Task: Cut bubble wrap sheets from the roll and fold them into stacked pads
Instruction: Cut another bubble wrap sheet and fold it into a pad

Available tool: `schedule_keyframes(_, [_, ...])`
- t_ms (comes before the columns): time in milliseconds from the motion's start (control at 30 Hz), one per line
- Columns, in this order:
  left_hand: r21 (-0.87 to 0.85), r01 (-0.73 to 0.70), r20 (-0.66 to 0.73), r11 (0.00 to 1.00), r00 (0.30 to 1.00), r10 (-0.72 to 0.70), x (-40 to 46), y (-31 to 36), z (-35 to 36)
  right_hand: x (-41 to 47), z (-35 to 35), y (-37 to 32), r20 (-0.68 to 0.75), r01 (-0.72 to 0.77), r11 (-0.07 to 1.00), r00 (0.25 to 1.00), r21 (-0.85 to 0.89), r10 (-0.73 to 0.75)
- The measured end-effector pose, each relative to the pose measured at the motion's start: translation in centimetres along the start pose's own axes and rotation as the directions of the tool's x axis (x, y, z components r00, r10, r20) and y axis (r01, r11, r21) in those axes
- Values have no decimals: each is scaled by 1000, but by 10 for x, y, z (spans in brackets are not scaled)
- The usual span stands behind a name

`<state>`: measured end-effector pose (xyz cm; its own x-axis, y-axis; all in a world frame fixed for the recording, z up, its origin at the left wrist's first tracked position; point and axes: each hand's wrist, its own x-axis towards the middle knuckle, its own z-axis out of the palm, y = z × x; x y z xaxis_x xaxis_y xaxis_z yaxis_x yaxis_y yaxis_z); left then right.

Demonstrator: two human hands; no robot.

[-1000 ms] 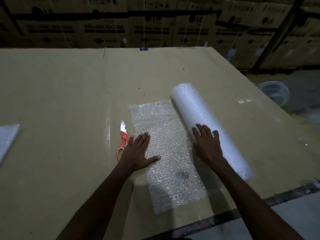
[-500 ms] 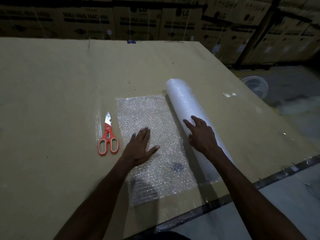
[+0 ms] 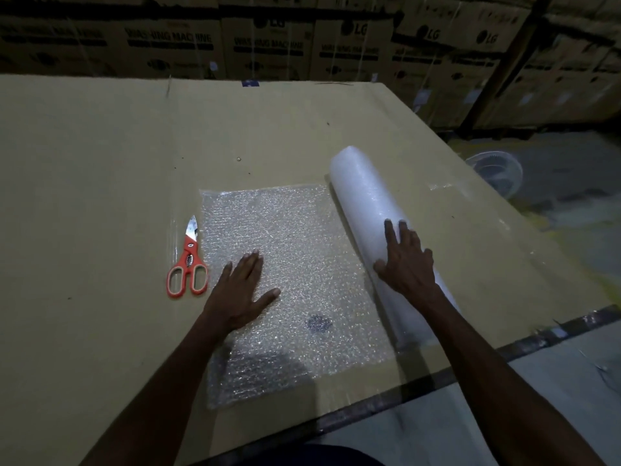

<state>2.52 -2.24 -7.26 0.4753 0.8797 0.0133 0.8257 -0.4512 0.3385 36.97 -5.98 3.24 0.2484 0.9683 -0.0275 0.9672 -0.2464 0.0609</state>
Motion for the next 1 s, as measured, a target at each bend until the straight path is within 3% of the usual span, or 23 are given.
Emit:
schedule_keyframes(167, [12,8,-8,1000,1000,-8,-9,-12,-3,6,1,11,-88,-29,999,996,42,32])
schedule_keyframes(300, [40,5,-22,999,1000,-5,-17,-26,-6,8,11,23,9,-1,1000,1000,8,1])
schedule_keyframes(633, [11,9,13,1000,1000,-9,-18,-26,-11,9,16,8,-28,26,997,999,-74,-28])
schedule_keyframes(767, [-69,53,-114,996,992,-61,-37,-34,-23,7,8,-33,-143,139,990,981,34,-133])
schedule_keyframes(900, [-55,147,-230,988,961,-156,-67,-61,-38,-5,6,-105,-130,298,931,953,213,-275])
schedule_keyframes(1000, [-70,275,-219,959,933,-284,-92,-89,-45,-24,7,-166,-109,403,841,914,360,-391])
